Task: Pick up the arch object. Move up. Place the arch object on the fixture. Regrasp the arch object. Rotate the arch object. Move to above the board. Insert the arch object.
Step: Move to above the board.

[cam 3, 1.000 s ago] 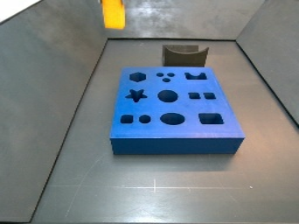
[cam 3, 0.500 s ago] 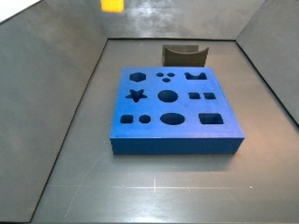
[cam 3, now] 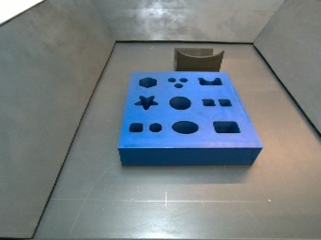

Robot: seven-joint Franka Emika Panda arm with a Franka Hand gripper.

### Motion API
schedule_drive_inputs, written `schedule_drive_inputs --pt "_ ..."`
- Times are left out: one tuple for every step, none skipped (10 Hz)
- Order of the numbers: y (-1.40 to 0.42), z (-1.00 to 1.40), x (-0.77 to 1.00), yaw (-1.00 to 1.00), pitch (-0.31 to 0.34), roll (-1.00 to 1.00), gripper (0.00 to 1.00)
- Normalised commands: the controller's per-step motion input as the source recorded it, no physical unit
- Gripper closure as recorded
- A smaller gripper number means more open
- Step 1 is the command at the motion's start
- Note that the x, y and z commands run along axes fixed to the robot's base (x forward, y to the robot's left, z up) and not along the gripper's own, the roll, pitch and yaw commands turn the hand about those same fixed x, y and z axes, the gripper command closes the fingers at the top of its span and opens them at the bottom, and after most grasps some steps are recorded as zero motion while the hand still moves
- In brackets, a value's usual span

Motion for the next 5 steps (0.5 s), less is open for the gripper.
schedule_drive_inputs --pt "-1.0 0.28 0.44 0.01 0.223 -0.11 1.0" --pt "-1.0 0.29 0.46 0.0 0.213 -0.12 1.0" --pt "-1.0 0.29 0.47 0.0 0.175 -0.04 1.0" --pt "-1.0 0.29 0.47 0.01 0.144 -0.02 1.0" --pt "-1.0 0.29 0.48 0.01 0.131 -0.02 1.0"
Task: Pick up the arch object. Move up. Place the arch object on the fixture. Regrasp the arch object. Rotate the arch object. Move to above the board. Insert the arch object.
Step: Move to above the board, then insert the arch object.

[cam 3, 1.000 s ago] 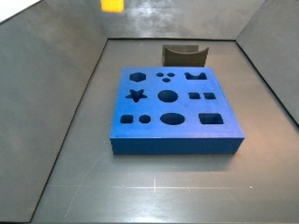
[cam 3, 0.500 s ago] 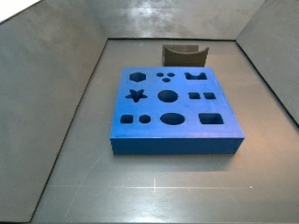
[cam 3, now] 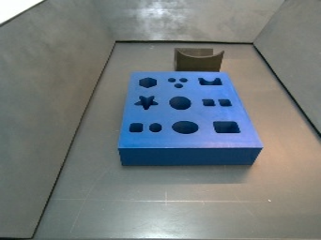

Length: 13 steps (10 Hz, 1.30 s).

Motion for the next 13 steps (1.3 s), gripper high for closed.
schedule_drive_inputs --pt "-1.0 0.3 0.5 0.01 0.126 -0.01 1.0" --pt "-1.0 0.29 0.53 0.01 0.135 0.0 1.0" --pt "-0.73 0.22 0.41 0.01 0.139 0.01 1.0" --pt "-0.43 0.14 0.28 0.01 0.147 0.02 1.0" --pt "-0.2 0.07 0.15 0.01 0.097 0.02 1.0" --pt "0.0 -0.09 0.0 0.0 0.0 0.03 1.0" --pt "0.03 -0.19 0.18 0.0 0.0 0.01 1.0" --pt "0.24 -0.19 0.48 0.1 -0.029 0.02 1.0" --pt "0.27 -0.16 0.47 0.07 -0.076 0.01 1.0" --pt "0.33 -0.12 0.61 0.09 -0.084 0.01 1.0" --pt "0.33 -0.11 0.76 0.08 -0.083 0.01 1.0" --pt "0.23 -0.19 0.88 0.09 -0.02 0.07 1.0" --pt "0.07 -0.23 0.8 0.04 -0.037 0.18 1.0"
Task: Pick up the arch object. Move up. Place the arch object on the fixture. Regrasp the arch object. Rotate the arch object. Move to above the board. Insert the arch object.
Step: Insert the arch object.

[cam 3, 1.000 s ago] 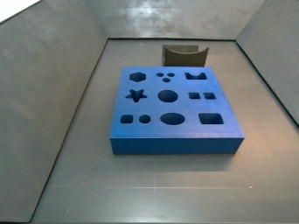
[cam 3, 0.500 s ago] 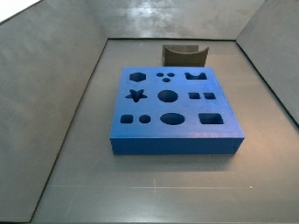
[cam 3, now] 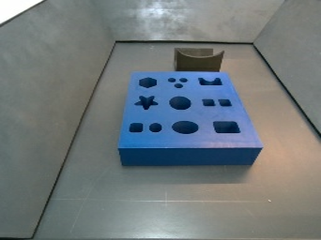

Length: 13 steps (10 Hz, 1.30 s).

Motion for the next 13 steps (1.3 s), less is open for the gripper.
schedule_drive_inputs --pt "0.15 -0.21 0.94 0.03 -0.071 0.11 1.0" --pt "0.24 -0.15 1.0 0.02 -0.1 0.02 1.0" --pt "0.27 -0.12 1.0 0.02 -0.099 0.0 1.0" --pt "0.31 -0.13 1.0 0.03 -0.004 0.0 1.0" --pt "0.28 -0.14 1.0 0.03 0.0 0.0 1.0" --pt "0.26 -0.16 1.0 0.04 0.0 0.0 1.0" --pt "0.2 -0.24 1.0 0.06 -0.016 0.0 1.0" --pt "0.21 -0.31 1.0 0.05 -0.06 -0.03 1.0" --pt "0.19 -0.35 1.0 0.05 -0.093 -0.04 1.0" --pt "0.22 -0.42 1.0 0.05 -0.064 -0.05 1.0" --pt "0.21 -0.41 1.0 0.05 -0.076 -0.05 1.0" --pt "0.2 -0.45 0.99 0.04 -0.076 -0.05 1.0" --pt "0.19 -0.45 0.99 0.03 -0.081 -0.05 1.0"
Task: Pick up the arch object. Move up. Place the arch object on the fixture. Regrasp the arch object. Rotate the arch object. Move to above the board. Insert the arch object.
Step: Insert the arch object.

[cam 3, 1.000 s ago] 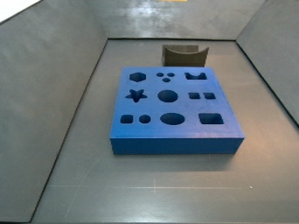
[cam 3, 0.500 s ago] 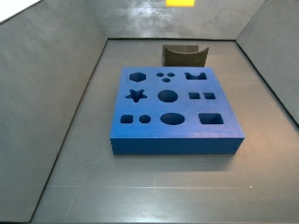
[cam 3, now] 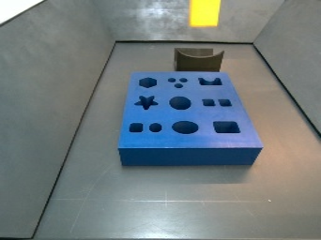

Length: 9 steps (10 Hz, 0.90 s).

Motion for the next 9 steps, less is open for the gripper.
schedule_drive_inputs --pt "0.16 -0.45 0.99 0.02 -0.081 -0.04 1.0" --pt "0.15 -0.45 0.99 0.03 -0.076 -0.04 1.0" --pt "0.15 -0.45 0.99 0.03 -0.073 -0.04 1.0" --pt "0.18 -0.44 0.98 0.03 -0.074 -0.06 1.0" --pt "0.17 -0.47 0.99 0.03 -0.067 -0.06 1.0" --pt "0.17 -0.45 0.98 0.05 -0.056 -0.06 1.0" --pt "0.0 -0.47 0.88 0.15 -0.057 -0.03 1.0" --pt "-0.26 -0.71 0.66 0.23 0.0 0.07 1.0" --pt "-0.47 -0.73 0.65 0.23 0.0 0.16 1.0"
